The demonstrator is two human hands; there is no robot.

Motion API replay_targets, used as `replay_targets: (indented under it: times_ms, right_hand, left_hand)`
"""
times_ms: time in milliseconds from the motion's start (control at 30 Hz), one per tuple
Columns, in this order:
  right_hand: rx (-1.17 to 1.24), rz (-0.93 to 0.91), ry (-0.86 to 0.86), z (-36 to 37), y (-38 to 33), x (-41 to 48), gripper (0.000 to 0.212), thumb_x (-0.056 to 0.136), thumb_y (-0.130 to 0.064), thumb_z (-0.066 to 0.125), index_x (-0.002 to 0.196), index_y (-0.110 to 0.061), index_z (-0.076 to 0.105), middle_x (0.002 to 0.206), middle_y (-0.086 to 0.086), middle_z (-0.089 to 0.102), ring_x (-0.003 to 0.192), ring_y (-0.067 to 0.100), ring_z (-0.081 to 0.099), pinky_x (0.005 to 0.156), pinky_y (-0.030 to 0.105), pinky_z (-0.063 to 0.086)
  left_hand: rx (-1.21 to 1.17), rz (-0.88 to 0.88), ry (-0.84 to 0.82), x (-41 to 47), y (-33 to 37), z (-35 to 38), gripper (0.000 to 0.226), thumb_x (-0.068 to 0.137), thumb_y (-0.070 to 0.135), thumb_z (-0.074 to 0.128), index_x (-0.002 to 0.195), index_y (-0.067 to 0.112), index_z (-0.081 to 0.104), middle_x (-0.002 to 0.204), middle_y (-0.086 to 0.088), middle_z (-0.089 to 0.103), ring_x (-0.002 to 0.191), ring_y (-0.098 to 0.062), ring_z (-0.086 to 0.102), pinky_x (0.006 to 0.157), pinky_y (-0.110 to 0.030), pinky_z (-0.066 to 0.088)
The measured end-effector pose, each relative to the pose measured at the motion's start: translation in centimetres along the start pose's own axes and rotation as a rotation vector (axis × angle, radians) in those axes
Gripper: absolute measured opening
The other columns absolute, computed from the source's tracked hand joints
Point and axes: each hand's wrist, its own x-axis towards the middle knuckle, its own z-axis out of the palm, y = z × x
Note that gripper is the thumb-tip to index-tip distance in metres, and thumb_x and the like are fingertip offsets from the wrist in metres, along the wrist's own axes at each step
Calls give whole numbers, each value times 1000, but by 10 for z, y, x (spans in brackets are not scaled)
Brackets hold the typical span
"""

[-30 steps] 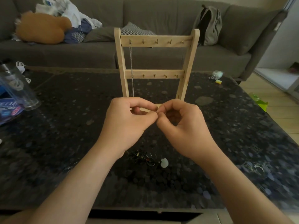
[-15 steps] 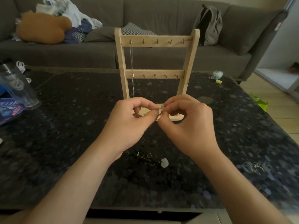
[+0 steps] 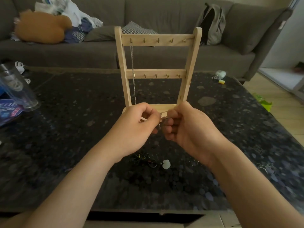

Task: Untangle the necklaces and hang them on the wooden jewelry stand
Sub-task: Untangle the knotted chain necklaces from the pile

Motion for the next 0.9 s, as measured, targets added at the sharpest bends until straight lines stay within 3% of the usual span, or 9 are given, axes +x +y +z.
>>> replay_targets:
  times_ms: [100, 233, 367, 500, 667, 800, 900]
  right_hand:
    - [-68, -88, -16, -3, 1, 0, 35, 111, -36, 54, 82, -17, 63, 77, 1, 58, 72, 15, 55, 72, 34, 45]
    - [7, -153, -30, -3, 3, 1, 26, 102, -34, 70, 83, -17, 75, 84, -1, 65, 75, 9, 54, 71, 28, 45]
    - [210, -103, -20, 2, 0, -2, 15, 101, -23, 70, 87, -16, 70, 74, -6, 66, 58, 4, 45, 52, 19, 37]
    - [297, -2, 23, -1, -4, -4, 15, 103, -24, 65, 92, -20, 56, 62, -9, 47, 49, 3, 32, 43, 16, 25]
    - [124, 114, 29, -6, 2, -2, 14, 96, -16, 71, 105, -17, 60, 63, -8, 42, 52, 5, 30, 46, 18, 24]
    - [-157, 104, 115, -4, 6, 0, 14, 92, -11, 74, 106, -5, 72, 64, -3, 49, 52, 7, 37, 47, 22, 30]
    - [-388, 80, 233, -1, 6, -1, 16, 94, -16, 75, 96, -1, 78, 64, 1, 55, 51, 8, 43, 46, 22, 36]
  left_hand:
    - [-168, -81, 47, 2, 0, -2, 8, 105, 30, 69, 105, 25, 75, 96, 10, 80, 90, -5, 78, 96, -43, 61]
    - [-258, -178, 53, 2, -1, -6, 9, 104, 23, 71, 109, 19, 77, 97, 6, 83, 92, -8, 80, 99, -45, 62]
    - [-309, -252, 88, 3, 0, -4, 10, 106, 20, 69, 110, 16, 77, 98, 4, 84, 91, -9, 81, 99, -44, 62]
    - [-556, -373, 143, 7, 0, -7, 13, 108, 13, 63, 115, 10, 74, 95, -3, 82, 92, -18, 82, 95, -45, 63]
    - [-910, -467, 122, 10, 1, -14, 13, 106, 11, 60, 100, 6, 71, 94, -12, 78, 96, -23, 77, 96, -45, 60]
    - [-1055, -455, 96, 8, 4, -10, 26, 106, 13, 60, 128, 1, 64, 63, 3, 47, 65, -13, 61, 99, -44, 58]
    - [-1070, -399, 73, 7, 8, -6, 14, 108, 15, 58, 118, 6, 63, 63, 5, 37, 56, -8, 46, 88, -38, 60]
